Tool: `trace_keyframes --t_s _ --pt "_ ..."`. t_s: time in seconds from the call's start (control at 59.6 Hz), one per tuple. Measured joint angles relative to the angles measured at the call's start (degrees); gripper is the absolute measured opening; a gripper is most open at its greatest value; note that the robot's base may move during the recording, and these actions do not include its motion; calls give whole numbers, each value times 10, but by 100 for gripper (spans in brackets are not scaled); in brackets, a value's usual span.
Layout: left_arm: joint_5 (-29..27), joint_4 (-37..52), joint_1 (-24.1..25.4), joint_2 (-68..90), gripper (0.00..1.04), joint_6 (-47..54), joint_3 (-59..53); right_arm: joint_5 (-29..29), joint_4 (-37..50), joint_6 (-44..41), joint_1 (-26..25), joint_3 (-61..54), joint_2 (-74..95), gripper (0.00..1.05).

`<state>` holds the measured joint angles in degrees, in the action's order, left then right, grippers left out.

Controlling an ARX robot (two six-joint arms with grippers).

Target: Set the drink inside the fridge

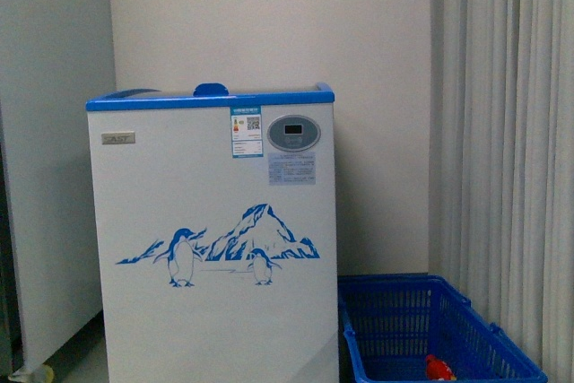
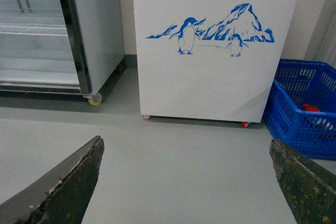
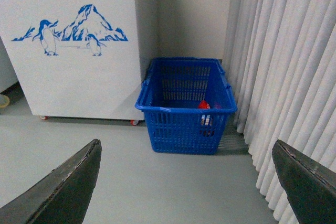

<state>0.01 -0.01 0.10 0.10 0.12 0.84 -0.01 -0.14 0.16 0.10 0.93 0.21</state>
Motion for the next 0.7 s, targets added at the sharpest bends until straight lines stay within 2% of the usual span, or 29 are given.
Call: trace_keyframes --t_s 0.705 --pt "0 0 0 0 97 0 0 0 0 0 0 0 0 97"
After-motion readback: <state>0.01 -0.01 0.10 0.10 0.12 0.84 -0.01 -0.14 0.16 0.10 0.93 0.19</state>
